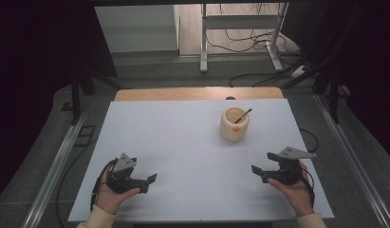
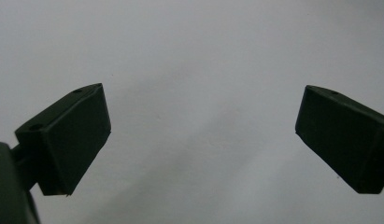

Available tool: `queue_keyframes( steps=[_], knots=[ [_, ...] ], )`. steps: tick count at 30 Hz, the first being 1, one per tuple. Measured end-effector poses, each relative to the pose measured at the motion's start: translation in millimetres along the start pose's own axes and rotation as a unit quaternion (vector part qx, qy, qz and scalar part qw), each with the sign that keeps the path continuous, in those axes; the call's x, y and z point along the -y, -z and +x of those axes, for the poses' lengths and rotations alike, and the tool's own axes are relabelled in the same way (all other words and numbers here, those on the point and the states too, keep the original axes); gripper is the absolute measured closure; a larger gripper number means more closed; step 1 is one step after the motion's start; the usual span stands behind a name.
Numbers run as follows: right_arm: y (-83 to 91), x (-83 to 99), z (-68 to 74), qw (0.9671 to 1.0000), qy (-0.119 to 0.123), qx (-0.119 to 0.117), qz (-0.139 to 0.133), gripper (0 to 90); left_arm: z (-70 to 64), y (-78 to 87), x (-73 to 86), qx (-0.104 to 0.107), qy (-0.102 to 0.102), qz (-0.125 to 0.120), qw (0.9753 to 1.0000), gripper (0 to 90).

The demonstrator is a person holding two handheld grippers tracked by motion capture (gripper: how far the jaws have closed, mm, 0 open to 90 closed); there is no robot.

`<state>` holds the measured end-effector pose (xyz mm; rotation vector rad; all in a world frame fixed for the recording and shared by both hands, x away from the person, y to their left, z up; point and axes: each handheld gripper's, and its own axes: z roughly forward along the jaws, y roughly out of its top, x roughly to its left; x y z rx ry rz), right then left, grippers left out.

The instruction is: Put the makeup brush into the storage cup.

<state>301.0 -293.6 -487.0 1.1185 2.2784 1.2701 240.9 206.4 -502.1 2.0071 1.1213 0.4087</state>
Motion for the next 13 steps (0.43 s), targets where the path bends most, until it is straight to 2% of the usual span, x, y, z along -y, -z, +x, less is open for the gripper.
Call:
queue_keyframes(
  steps=[13],
  knots=[
    [-2.4,0.5,-0.6,0.9999,0.006,0.012,0.005,12.9,-1.2,-0.5,0.4,-0.002,-0.004,0.0,1.0,3.9]
  ],
)
